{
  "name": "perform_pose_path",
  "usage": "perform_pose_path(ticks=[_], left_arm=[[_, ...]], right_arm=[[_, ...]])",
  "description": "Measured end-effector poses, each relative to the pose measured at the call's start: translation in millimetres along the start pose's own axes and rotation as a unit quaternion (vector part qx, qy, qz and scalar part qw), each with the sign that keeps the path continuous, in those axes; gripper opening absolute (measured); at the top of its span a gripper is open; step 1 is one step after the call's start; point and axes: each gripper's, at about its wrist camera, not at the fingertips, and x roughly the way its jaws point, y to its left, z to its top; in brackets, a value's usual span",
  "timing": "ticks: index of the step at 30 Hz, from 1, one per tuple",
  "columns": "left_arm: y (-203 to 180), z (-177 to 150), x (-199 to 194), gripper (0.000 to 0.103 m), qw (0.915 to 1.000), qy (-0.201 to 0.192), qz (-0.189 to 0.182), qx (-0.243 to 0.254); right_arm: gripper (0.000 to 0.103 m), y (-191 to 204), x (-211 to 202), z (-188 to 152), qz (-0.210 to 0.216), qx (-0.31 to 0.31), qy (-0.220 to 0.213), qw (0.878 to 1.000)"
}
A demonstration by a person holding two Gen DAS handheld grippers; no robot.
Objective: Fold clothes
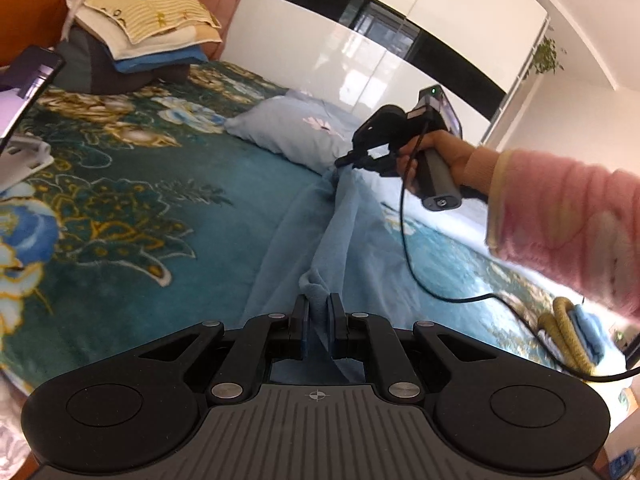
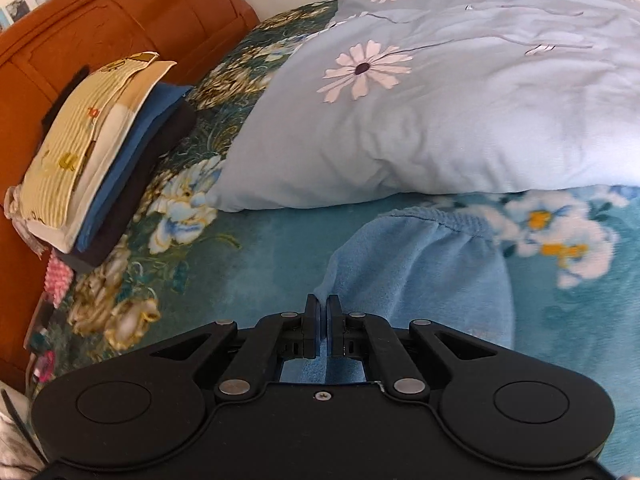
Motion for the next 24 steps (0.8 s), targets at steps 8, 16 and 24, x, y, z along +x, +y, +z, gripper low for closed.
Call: perform_pose_path(ticks=[8, 16, 24], left_arm=[[24.3, -6.0, 20.1, 0.007, 0.9976, 0.049, 0.033, -0.035], [28.7, -10.1, 20.4, 0.008, 0.9976, 0.058, 0.031, -0.025], [26.8, -12.2, 2.2, 0.018, 0.9968, 0.053, 0.054, 0.027]], right_arm=[[0.018, 12.1, 36.9, -10.3, -0.019, -0.024, 0.034, 0.999], [0.045, 11.8, 15.0, -18.0, 0.006, -0.048, 0.018, 0.999], [0.05, -5.4, -68.0, -69.0, 0.036, -0.113, 0.031, 0.992]])
